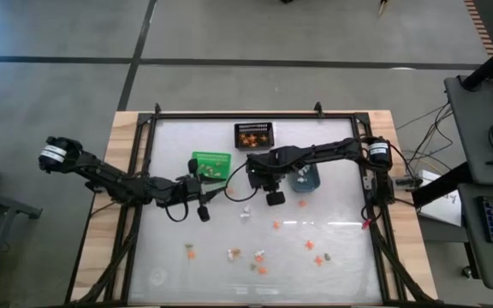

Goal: Sort Halloween decoration
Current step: Put the orange spider toy into the black bin

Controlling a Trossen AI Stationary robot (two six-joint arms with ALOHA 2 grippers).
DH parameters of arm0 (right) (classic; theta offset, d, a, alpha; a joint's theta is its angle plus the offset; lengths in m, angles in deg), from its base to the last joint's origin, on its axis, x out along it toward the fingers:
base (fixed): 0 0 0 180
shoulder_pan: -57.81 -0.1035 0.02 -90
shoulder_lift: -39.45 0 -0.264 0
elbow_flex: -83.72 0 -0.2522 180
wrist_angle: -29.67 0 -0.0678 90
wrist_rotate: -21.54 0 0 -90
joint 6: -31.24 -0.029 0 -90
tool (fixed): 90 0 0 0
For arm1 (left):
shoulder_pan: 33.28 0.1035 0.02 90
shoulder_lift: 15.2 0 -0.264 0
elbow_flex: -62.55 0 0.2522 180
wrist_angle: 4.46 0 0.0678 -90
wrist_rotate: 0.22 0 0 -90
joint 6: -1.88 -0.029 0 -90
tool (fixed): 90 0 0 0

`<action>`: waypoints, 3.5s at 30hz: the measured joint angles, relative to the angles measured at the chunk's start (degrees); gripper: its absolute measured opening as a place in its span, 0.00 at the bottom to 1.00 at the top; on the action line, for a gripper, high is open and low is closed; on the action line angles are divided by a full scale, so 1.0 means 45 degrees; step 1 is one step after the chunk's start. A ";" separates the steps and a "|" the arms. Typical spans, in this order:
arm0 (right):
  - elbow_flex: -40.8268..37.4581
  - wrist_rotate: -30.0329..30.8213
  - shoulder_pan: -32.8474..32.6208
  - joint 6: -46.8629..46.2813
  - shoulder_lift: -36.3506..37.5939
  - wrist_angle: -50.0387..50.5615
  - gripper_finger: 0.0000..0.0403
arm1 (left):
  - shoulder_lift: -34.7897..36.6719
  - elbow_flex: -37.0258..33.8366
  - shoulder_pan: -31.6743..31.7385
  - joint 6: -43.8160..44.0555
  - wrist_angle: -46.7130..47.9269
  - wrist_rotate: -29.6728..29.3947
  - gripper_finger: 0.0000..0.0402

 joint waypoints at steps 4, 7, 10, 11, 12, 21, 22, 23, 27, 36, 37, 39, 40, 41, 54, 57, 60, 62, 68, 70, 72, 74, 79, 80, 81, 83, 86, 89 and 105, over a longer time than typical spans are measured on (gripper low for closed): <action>0.0000 0.0000 0.0100 -0.0063 0.0005 -0.0003 0.03 | 0.0000 0.0000 0.0000 0.0000 0.0004 0.0005 0.21; 0.0000 0.0000 0.0111 -0.0005 0.0010 -0.0005 0.02 | 0.0000 0.0000 0.0000 0.0000 0.0005 0.0010 0.21; 0.0000 0.0000 0.0111 0.0025 0.0010 -0.0015 0.02 | 0.0000 0.0000 0.0000 0.0000 0.0005 0.0010 0.21; 0.0000 0.0009 0.0111 0.0020 0.0010 -0.0024 0.02 | 0.0000 0.0000 0.0000 0.0000 0.0005 0.0010 0.21; 0.0004 0.0078 0.0115 -0.0009 0.0010 -0.0046 0.02 | 0.0000 0.0000 0.0000 0.0000 0.0005 0.0010 0.21; -0.0162 -0.0314 0.0494 -0.2088 0.0089 -0.0103 0.02 | -0.0059 0.0000 0.0000 0.0047 0.0010 0.0014 0.21; -0.0341 -0.0378 0.0493 -0.2235 0.0198 -0.0108 0.02 | -0.0116 0.0000 0.0000 0.0089 0.0017 0.0055 0.21; -0.0546 -0.0374 0.0466 -0.2341 0.0330 -0.0142 0.02 | -0.0204 0.0005 0.0000 0.0176 0.0030 0.0137 0.21; -0.1610 -0.0173 -0.0011 -0.3146 0.1141 -0.0954 0.02 | -0.0747 0.0567 -0.0010 0.0520 0.0562 0.0480 0.21; -0.3480 0.2549 -0.1819 -0.6168 0.3475 -0.3086 0.02 | -0.2241 0.2829 0.0367 0.0263 0.4054 0.0833 0.19; -0.3664 0.2935 -0.2052 -0.6366 0.3670 -0.3367 0.02 | -0.2414 0.3009 0.0441 0.0257 0.4444 0.0826 0.19; -0.4052 0.3711 -0.2434 -0.6951 0.3996 -0.4031 0.02 | -0.2637 0.3284 0.0530 0.0253 0.5065 0.0816 0.19; -0.4228 0.4143 -0.2570 -0.7255 0.4104 -0.4404 0.02 | -0.2689 0.3368 0.0553 0.0253 0.5269 0.0802 0.19; -0.4373 0.4575 -0.2655 -0.7542 0.4184 -0.4668 0.02 | -0.2748 0.3494 0.0602 0.0245 0.5389 0.0801 0.19; -0.6712 0.7463 -0.2865 -1.0652 0.4245 -0.9618 0.02 | -0.1108 0.2981 0.1424 -0.0877 0.6053 0.1443 0.19; -0.7388 0.7452 -0.3362 -1.0647 0.4240 -1.1542 0.02 | -0.0893 0.2967 0.1725 -0.1079 0.6304 0.2391 0.19; -0.7567 0.7433 -0.3630 -1.1254 0.4245 -1.2291 0.02 | -0.0897 0.2943 0.1855 -0.1398 0.6449 0.2464 0.19; -0.7536 0.7478 -0.3649 -1.2100 0.4245 -1.2291 0.02 | -0.0899 0.2943 0.1906 -0.1516 0.6397 0.2449 0.19; -0.6995 0.8011 -0.3737 -1.7094 0.3774 -1.2089 0.02 | -0.0903 0.2934 0.1889 -0.1221 0.6436 0.2439 0.19; -0.6710 0.8151 -0.3743 -1.7982 0.3441 -1.1180 0.02 | -0.0912 0.2929 0.1899 -0.1175 0.6399 0.2363 0.19; -0.6201 0.8212 -0.3741 -1.8848 0.3044 -0.9926 0.02 | -0.0913 0.2929 0.1904 -0.1253 0.6390 0.2239 0.19; -0.5571 0.8458 -0.3741 -1.9399 0.2550 -0.8486 0.02 | -0.0913 0.2939 0.1927 -0.1434 0.6367 0.2173 0.19; -0.3698 0.8573 -0.3678 -2.0204 0.1419 -0.5816 0.02 | -0.0899 0.3067 0.2088 -0.2466 0.6269 0.2016 0.19; -0.3331 0.8506 -0.3625 -2.0389 0.1254 -0.5274 0.02 | -0.0899 0.3091 0.2144 -0.2692 0.6275 0.2016 0.19; -0.2977 0.8390 -0.3554 -2.0598 0.1095 -0.4644 0.02 | -0.0899 0.3111 0.2197 -0.2926 0.6263 0.2016 0.19; -0.2376 0.8249 -0.3387 -2.1018 0.0807 -0.3539 0.02 | -0.0860 0.3118 0.2313 -0.3384 0.6299 0.2016 0.19; -0.1869 0.8193 -0.3198 -2.1506 0.0491 -0.2393 0.02 | -0.0765 0.3114 0.2498 -0.3829 0.6299 0.2021 0.19; -0.1749 0.8111 -0.3079 -2.1580 0.0343 -0.2275 0.02 | -0.0636 0.3113 0.2731 -0.4156 0.6332 0.2021 0.19; -0.1860 0.8087 -0.3012 -2.1978 -0.0657 -0.2468 0.02 | -0.0758 0.3264 0.4997 -0.3755 0.6354 0.4500 0.19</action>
